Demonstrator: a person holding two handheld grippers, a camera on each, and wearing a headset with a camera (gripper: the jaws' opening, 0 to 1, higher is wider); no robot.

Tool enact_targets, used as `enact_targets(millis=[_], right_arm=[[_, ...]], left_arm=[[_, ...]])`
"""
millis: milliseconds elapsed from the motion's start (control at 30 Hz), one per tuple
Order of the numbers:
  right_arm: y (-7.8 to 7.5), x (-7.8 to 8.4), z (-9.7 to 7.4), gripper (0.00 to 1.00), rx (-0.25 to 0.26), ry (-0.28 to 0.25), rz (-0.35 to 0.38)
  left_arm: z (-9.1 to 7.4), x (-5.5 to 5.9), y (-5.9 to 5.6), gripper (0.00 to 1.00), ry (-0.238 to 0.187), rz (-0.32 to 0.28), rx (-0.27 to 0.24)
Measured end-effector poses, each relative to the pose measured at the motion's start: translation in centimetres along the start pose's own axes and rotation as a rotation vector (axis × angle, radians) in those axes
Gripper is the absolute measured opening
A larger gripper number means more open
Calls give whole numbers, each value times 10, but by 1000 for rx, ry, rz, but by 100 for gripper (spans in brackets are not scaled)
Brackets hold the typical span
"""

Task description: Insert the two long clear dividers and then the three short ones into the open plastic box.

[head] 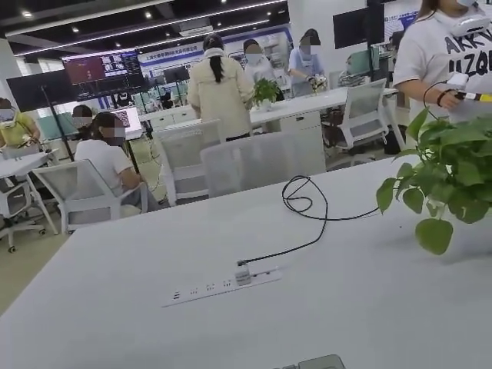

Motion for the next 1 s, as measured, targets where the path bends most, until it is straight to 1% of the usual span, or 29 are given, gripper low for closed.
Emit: enact_targets(millis=[100, 300, 533, 833, 1000], right_arm=[[1, -1, 0, 76, 1, 1, 0], [2, 0, -2, 76, 8, 9, -1], [4, -4, -4, 76, 15, 13, -3], [6, -8, -4, 76, 15, 30, -8], [7, -9, -3, 76, 17, 37, -8]], left_arm=[[-1, 0, 0, 32, -5, 8, 7], [-2, 1, 2, 31, -18, -7, 29], [-2, 2, 2, 30, -32, 4, 40], [-4, 5, 2, 30, -56, -18, 58], [-7, 7, 3, 30, -78, -39, 70]])
Point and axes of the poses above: the centre of the closed fingertips' face, and the gripper's own axes: z roughly forward along the fingers, y roughly to its left, x roughly out of its underside, the point moved 5 cm from there along -z, roughly backward along the fingers, and after that the axes turned 4 degrees about -x, right-handed, at the moved point
